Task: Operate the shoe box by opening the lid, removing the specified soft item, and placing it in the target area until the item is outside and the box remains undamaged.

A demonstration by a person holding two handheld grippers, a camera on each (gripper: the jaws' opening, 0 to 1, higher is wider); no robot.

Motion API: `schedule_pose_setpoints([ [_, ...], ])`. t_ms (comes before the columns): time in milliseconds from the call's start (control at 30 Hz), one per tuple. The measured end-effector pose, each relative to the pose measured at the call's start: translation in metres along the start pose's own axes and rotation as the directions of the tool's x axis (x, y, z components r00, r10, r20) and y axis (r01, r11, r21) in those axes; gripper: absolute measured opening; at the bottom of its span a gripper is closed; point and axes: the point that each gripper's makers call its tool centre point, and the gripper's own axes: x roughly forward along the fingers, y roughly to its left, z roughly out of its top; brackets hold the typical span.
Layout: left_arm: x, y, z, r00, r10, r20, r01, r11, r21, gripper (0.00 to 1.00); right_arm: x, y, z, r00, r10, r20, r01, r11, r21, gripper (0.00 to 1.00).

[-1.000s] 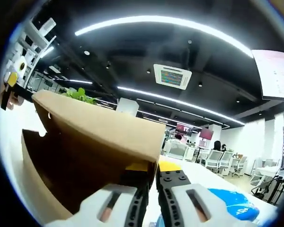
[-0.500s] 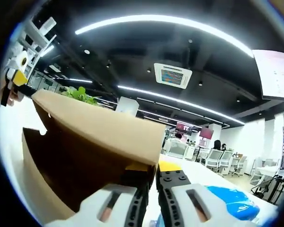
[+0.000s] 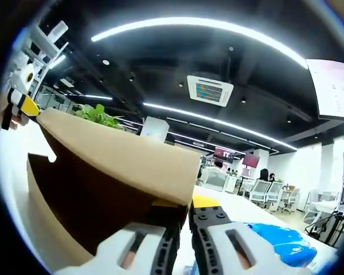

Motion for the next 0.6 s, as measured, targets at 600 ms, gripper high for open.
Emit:
schedule_pose_setpoints([
  [600, 0.002, -0.0002, -0.0085, 0.999, 0.017, -0.039, -0.016, 1.0, 0.026, 0.34, -0.0016, 0.0047, -0.0091, 0.999, 0.019, -0.037, -0.019, 1.0, 0.001, 0.02],
])
